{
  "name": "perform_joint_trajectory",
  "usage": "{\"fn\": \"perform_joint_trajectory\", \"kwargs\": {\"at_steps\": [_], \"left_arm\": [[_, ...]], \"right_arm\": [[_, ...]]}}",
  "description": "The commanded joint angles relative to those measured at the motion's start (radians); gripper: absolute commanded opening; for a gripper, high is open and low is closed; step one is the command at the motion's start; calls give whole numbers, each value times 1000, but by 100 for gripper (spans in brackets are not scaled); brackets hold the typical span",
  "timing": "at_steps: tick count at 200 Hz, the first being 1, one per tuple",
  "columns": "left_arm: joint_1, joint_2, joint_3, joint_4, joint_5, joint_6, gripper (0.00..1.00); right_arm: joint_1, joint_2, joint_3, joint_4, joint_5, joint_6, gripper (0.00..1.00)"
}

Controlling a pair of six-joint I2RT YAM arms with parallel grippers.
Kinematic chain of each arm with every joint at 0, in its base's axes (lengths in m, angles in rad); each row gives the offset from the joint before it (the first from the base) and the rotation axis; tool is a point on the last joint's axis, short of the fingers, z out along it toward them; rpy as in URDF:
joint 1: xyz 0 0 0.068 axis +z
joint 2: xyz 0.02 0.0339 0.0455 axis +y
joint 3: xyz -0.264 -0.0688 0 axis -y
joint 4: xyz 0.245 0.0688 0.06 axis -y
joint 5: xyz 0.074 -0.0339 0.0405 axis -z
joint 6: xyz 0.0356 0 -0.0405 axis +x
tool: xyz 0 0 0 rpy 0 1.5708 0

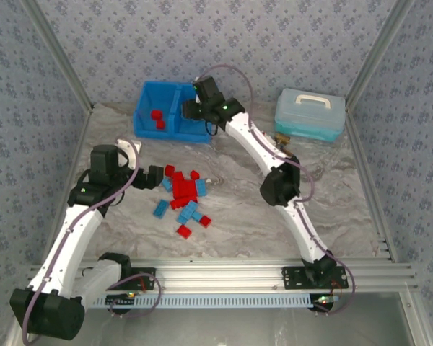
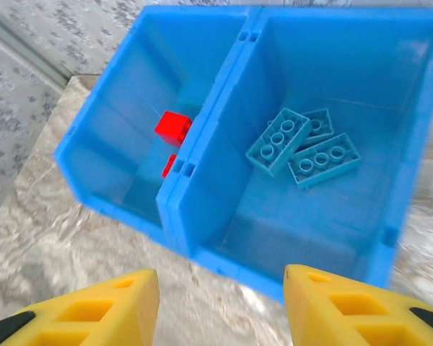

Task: Sort the legos into containers by color

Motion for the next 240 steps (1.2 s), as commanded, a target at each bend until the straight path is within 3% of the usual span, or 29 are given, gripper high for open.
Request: {"fn": "perform_joint_trajectory", "kwargs": {"at_steps": [1,28,41,73,90,124,177,190,220,240], "left_arm": [[4,4,-6,12,-75,-35,99],[-5,60,53,-86,-208,-230,99],[-11,95,87,-145,-211,-364,99],[-90,137,-9,-68,-195,-645,93],[-159,206,-28,-6,-209,-663,92],[-257,450,127,-47,-232,-609,83],[-383,785,354,-35,-281,-540,79],[-396,853,406,-43,-292,-490,77],[-405,950,483,-41,-330,-308,63],[-404,1002,529,-62,-370,-201,62]], "right_arm": [[22,-324,-189,-66,3,-125,53],[65,-724,-711,154,47,-201,59],[79,-895,-936,253,78,-193,70],[82,-1198,-1313,353,202,-59,98],[72,-1285,-1449,370,239,-15,100],[57,-1307,-1484,278,256,24,100],[49,-1313,-1487,230,278,41,100],[48,-1316,-1487,218,276,44,100],[46,-1320,-1486,186,279,57,100],[46,-1326,-1487,166,289,68,100]]}}
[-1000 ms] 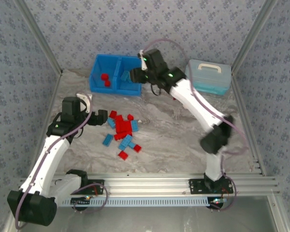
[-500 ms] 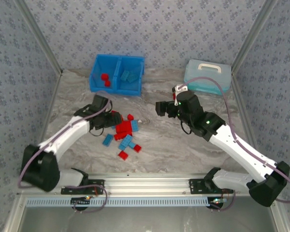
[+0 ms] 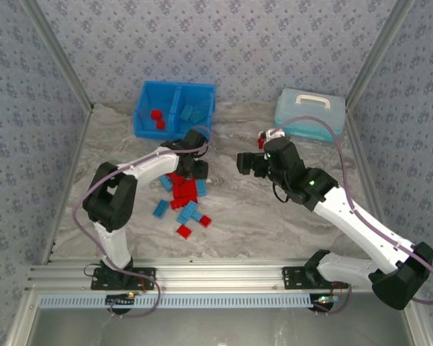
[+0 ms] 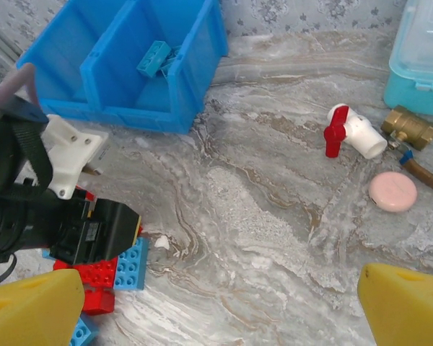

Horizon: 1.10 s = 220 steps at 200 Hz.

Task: Sort the legos into containers by color

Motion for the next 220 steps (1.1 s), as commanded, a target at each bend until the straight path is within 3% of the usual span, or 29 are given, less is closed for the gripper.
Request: {"fn": "perform_joint_trajectory", "kwargs": {"at_steps": [1,33,102,140,159,220], "left_arm": [[3,46,72,-32,-72,179,63],[4,95,97,-46,-30,251,67],[6,92,26,-10,26,244,67],[11,108,7,17,14,235,49],[13,105,12,21,8,225,35],[37,-49,40,42,-3,170,32]], "right_arm": [[-6,-25,8,-51,40,31,100],[-6,-48,-7,-55,58,49,100],[-7,-50,-5,-68,62,57,100],[-8,-49,-3,-66,53,73,100],[-6,-48,-3,-73,54,83,100],[-5,-57,10,-92,58,99,100]]}}
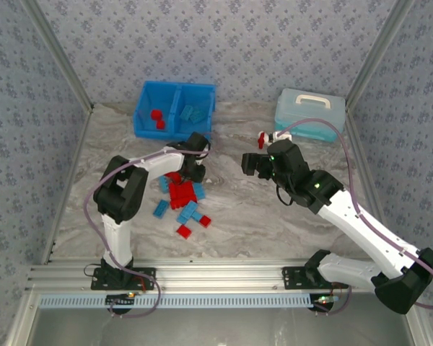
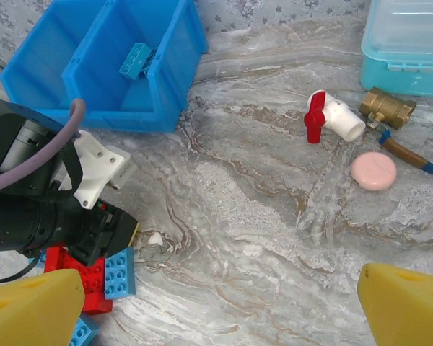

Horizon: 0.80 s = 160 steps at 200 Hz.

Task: Sort the legos into containers by color

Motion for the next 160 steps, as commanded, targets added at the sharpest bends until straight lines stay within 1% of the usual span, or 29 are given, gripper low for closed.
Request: {"fn": "perform_joint_trajectory", "kwargs": {"at_steps": [1,29,40,61,77,95,99,114,119,130,148,160], "left_arm": [[24,-140,29,11,-5,-40,32],[104,-200,111,12,-53,-63,32],[150,-188,170,-4,-80,-80,32],[253,-130,300,-12,-70,-121,31],[323,-39,440,-48,-65,-153,31],[366,101,642,-120,-95,-158,32],[373,132,686,-136,-95,-158,32],[399,251,846,-216,-89,-176,32],[408,288,900,-238,-87,-185,32],[426,360,997,-277,-65,-205,33],[443,452,1125,-319,-13,-205,37],[441,486,1177,-341,-4,-185,40]], "right_arm": [[-3,-20,11,-32,24,24,100],[-1,-28,9,-31,23,41,100],[2,-30,7,-31,22,45,100],[8,-32,7,-37,17,57,100],[12,-38,8,-38,14,64,100],[18,-50,4,-38,22,79,100],[21,-54,2,-62,24,84,100],[24,-68,-8,-66,28,92,100],[23,-71,-10,-68,27,119,100],[28,-79,-11,-72,27,127,100],[34,-91,-12,-87,37,134,100],[35,-98,-12,-94,44,134,100]]}}
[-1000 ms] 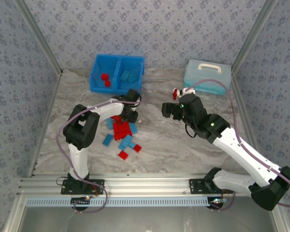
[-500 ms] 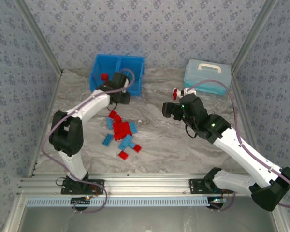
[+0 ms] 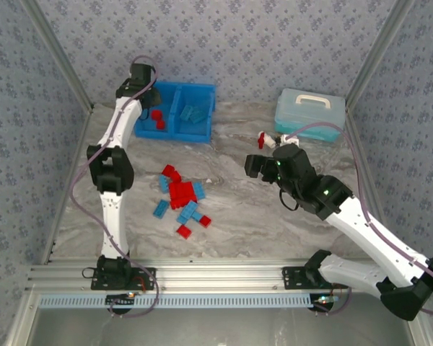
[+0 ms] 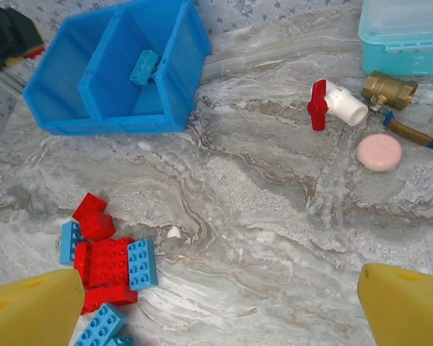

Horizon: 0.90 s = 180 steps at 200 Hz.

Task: Sort the legos into containers by color

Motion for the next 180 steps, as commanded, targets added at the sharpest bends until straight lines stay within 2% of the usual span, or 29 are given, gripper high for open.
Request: {"fn": "perform_joint_trajectory", "kwargs": {"at_steps": [1,30,72,87,110,137,159,180], "left_arm": [[5,61,129,-133,48,-5,41],[6,28,131,-141,43,-7,53],[-4,-166,-24,-89,72,-8,55],[-11,-293,-166,-41,83,-28,55],[-29,-547,-505,94,108,-84,54],[-95,-798,-843,158,108,-109,54],[-181,-929,-1057,148,71,-110,54],[-255,-995,-1221,116,47,-177,54]], "right_arm": [[9,-24,-10,-37,39,34,100],[10,-30,-10,-35,45,38,100],[12,2,-7,-5,28,35,100],[13,16,-3,0,25,36,100],[12,36,-5,9,22,34,100],[10,63,-3,30,15,17,100],[8,91,4,45,0,10,100],[7,114,11,48,-13,9,100]]}}
